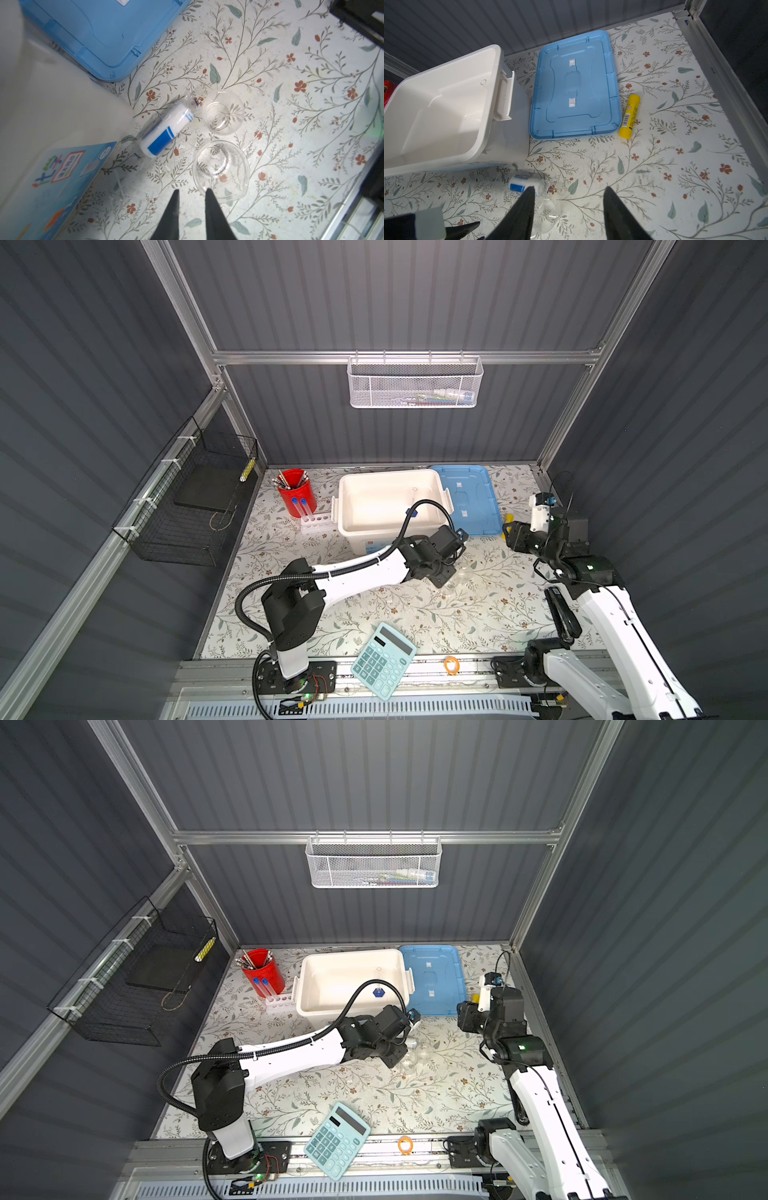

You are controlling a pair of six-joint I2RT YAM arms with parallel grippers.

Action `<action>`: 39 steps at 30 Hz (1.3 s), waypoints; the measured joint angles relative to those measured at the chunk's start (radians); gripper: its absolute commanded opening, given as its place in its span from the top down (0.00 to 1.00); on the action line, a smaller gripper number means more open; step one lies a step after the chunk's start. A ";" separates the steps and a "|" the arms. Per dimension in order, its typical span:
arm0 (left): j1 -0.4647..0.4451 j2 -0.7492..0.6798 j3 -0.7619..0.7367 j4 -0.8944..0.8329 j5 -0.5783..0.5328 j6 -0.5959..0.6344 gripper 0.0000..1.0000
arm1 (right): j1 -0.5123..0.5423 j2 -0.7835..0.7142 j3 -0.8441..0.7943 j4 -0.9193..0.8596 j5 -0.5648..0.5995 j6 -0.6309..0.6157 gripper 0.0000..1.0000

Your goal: Organize the chemistry lab equipment

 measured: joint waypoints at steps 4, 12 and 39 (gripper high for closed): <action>0.011 0.018 0.000 0.001 0.017 -0.010 0.58 | 0.000 -0.003 -0.005 0.000 0.000 0.000 0.46; 0.031 0.054 0.000 0.013 0.065 -0.013 0.70 | -0.002 -0.002 -0.006 0.000 0.000 0.000 0.46; 0.045 0.145 0.040 0.008 0.138 0.007 0.91 | -0.015 0.024 -0.017 0.012 -0.004 0.000 0.46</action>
